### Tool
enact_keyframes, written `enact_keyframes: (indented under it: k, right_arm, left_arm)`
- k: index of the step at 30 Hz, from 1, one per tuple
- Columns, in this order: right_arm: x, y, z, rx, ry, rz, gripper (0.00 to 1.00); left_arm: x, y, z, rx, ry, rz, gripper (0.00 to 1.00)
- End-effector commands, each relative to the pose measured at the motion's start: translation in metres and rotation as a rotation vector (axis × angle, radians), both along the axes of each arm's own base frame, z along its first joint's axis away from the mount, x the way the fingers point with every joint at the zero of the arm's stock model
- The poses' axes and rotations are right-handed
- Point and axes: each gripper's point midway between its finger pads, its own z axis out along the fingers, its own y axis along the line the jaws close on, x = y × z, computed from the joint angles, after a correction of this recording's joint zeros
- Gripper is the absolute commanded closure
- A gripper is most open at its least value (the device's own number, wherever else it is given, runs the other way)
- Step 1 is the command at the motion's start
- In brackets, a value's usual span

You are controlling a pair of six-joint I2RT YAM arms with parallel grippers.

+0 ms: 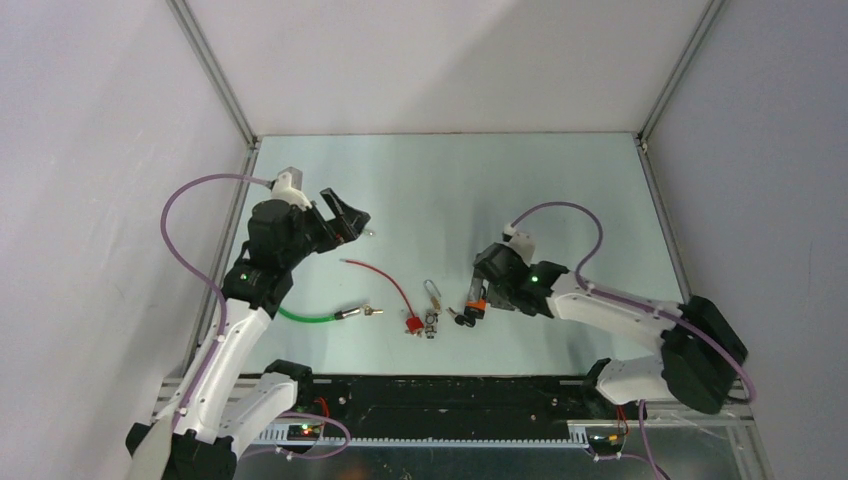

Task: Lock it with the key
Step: Pick up the lock from the center of the board.

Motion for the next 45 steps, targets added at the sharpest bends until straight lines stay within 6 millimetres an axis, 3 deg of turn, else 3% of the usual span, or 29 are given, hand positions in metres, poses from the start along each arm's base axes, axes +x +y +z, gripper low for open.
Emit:
enact_keyframes:
  k: [1, 2, 3, 4, 5, 6, 10, 25, 30, 32, 34, 35, 36, 37, 38, 45]
  right_arm:
    - [0.008, 0.025, -0.002, -0.016, 0.016, -0.089, 0.09]
    - [0.014, 0.034, 0.005, -0.002, 0.008, -0.104, 0.1]
    - [0.009, 0.032, -0.007, -0.062, 0.046, -0.103, 0.12]
    - [0.015, 0.039, 0.0, -0.057, 0.034, -0.128, 0.12]
    - [0.009, 0.036, -0.011, -0.12, 0.066, -0.13, 0.13]
    - [0.013, 0.042, -0.007, -0.117, 0.058, -0.145, 0.14]
    - [0.007, 0.049, -0.022, -0.165, 0.105, -0.142, 0.18]
    - [0.001, 0.048, -0.053, -0.21, 0.182, -0.166, 0.29]
    - [0.005, 0.05, -0.056, -0.164, 0.183, -0.172, 0.41]
    - [0.007, 0.05, -0.053, -0.129, 0.174, -0.178, 0.54]
    - [0.011, 0.052, -0.047, -0.077, 0.142, -0.171, 0.64]
    - [0.017, 0.058, -0.034, -0.015, 0.101, -0.169, 0.68]
    - [0.017, 0.056, -0.032, 0.001, 0.084, -0.169, 0.7]
    - [0.023, 0.061, -0.013, 0.068, 0.038, -0.17, 0.72]
    - [0.025, 0.059, -0.008, 0.083, 0.012, -0.175, 0.73]
    - [0.054, 0.065, 0.099, 0.368, -0.281, -0.166, 0.76]
  left_arm:
    - [-0.003, -0.007, 0.009, 0.004, -0.048, -0.043, 0.0]
    - [-0.003, -0.007, 0.009, 0.004, -0.048, -0.041, 0.0]
    - [-0.003, -0.006, 0.008, 0.005, -0.047, -0.034, 0.0]
    - [-0.003, -0.006, 0.007, 0.004, -0.045, -0.03, 0.0]
    - [-0.004, -0.005, 0.006, 0.004, -0.046, -0.026, 0.0]
    - [-0.004, -0.004, 0.005, 0.004, -0.045, -0.022, 0.0]
    - [-0.006, -0.001, 0.0, 0.009, -0.039, -0.008, 0.0]
    - [-0.007, 0.002, -0.005, 0.015, -0.032, 0.008, 0.0]
    - [-0.006, 0.0, -0.006, 0.013, -0.027, 0.003, 0.0]
    - [-0.006, 0.0, -0.006, 0.012, -0.024, -0.001, 0.0]
    - [-0.006, -0.004, -0.007, 0.008, -0.018, -0.023, 0.0]
    - [-0.007, -0.009, -0.006, 0.001, -0.014, -0.051, 0.0]
    - [-0.007, -0.012, -0.005, 0.0, -0.013, -0.065, 0.0]
    - [-0.007, -0.017, -0.005, -0.004, -0.009, -0.086, 0.0]
    - [-0.008, -0.019, -0.004, -0.001, -0.009, -0.1, 0.0]
    - [-0.017, -0.062, -0.006, 0.041, -0.006, -0.28, 0.02]
